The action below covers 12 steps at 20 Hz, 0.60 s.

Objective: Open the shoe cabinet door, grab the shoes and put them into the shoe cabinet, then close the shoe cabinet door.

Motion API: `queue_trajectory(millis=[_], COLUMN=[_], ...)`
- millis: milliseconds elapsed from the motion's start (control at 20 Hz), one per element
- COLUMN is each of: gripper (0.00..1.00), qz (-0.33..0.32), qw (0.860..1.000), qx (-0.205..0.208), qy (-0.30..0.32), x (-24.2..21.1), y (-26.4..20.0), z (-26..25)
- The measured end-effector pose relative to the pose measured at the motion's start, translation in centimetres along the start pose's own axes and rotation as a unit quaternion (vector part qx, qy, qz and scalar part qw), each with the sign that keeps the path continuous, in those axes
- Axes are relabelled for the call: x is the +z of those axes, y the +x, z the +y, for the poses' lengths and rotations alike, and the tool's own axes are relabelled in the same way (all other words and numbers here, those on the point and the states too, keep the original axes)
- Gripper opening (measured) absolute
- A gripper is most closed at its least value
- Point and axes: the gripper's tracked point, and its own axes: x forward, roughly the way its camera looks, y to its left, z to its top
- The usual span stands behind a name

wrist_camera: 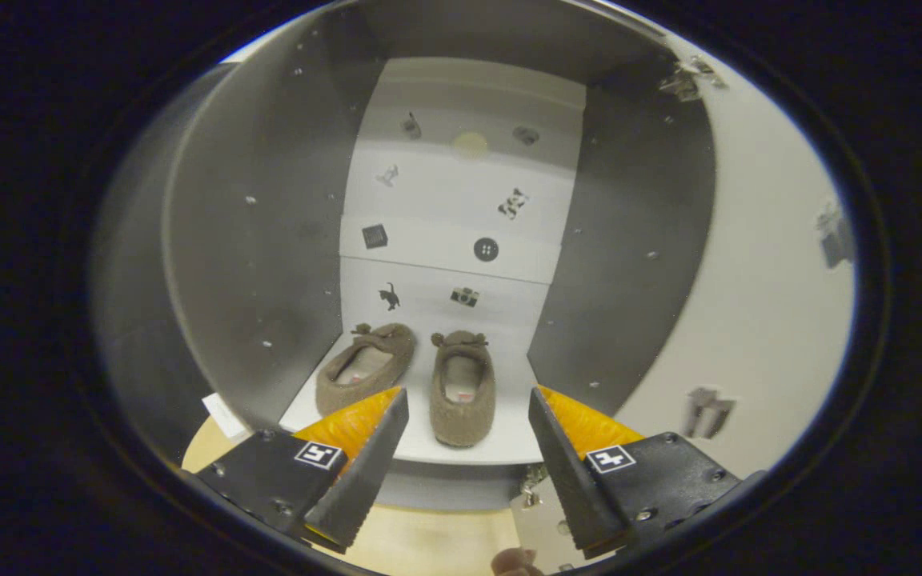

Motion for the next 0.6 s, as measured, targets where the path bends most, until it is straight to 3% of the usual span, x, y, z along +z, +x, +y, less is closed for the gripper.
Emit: queue_trajectory(millis=[350,600], gripper=[1.0,1.0], qz=[-0.062,-0.101], qw=[0.995,0.989], qx=[0.076,0.103], qy=[0.009,0.018], x=[0.0,-1.9], y=[-16.1,-25.4], z=[0.3,-2.9])
